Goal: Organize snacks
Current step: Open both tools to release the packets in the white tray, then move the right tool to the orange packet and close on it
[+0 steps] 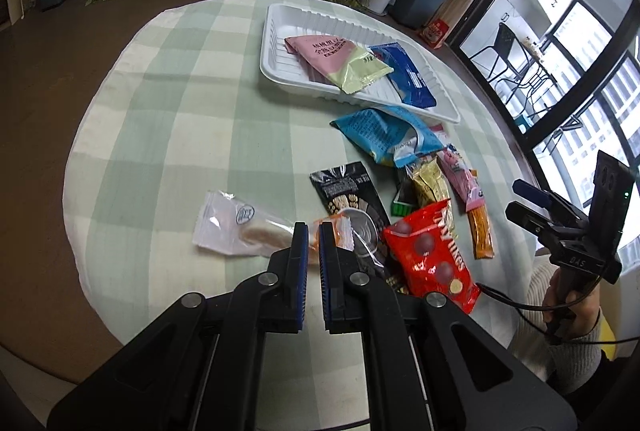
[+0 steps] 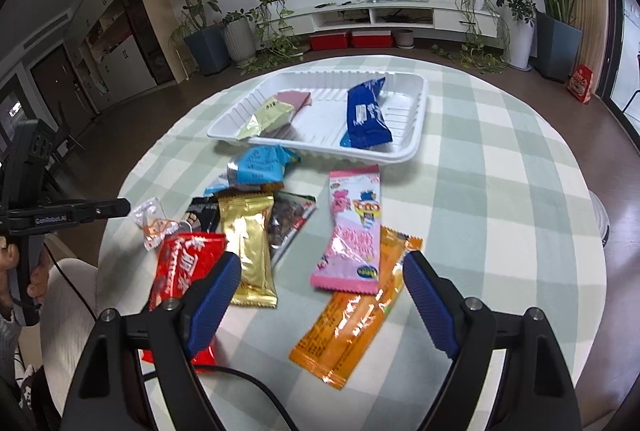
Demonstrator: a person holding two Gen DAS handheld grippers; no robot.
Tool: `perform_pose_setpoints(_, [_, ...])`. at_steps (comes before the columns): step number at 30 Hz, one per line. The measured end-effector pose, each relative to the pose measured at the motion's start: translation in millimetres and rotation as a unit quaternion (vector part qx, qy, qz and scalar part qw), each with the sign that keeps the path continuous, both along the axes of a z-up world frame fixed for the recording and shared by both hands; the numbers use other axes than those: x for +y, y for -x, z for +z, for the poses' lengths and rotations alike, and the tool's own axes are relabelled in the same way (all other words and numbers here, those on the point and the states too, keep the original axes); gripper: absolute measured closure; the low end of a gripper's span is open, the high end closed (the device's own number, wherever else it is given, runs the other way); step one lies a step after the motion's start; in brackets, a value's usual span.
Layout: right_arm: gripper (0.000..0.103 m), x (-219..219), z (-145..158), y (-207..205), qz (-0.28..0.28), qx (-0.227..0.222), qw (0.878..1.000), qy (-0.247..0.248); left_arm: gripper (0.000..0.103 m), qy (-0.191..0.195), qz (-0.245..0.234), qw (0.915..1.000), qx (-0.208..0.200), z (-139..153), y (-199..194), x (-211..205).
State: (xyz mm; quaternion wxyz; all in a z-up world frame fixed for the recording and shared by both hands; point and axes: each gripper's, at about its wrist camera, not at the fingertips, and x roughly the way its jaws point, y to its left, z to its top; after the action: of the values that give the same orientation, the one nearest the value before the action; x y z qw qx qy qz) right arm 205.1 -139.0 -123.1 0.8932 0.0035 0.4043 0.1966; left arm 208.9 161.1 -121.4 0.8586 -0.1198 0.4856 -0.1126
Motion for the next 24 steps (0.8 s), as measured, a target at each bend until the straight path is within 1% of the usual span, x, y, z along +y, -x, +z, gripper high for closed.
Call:
perform_pose_setpoints(4, [0.017, -4, -8, 11, -0.014, 0.000, 1.000, 0.023, 0.099, -0.001, -0.001, 1.0000, -0.003, 1, 7, -4])
perform_pose_setpoints(7, [0.016, -9, -16, 14, -0.023, 0.007, 0.999, 0.028, 0.099, -0.003, -0.003, 1.0000, -0.003, 0, 10, -7])
perform_pose_setpoints(11, [0.016, -12, -26, 10, -0.031, 0.023, 0.999, 0.028, 0.099, -0.004, -0.006, 1.0000, -0.002, -1, 12, -11])
perform_pose_setpoints(17, [0.016, -8, -39, 1, -0.036, 0.039, 0.998, 0.047, 0.099, -0.012, -0.013, 0.9998, -0.003, -2, 14, -12])
perform_pose_setpoints(24, [0.016, 5, -51, -9, -0.032, 0.055, 0.995, 0.082, 0.099, -0.037, -0.026, 0.9990, -0.003, -7, 12, -14])
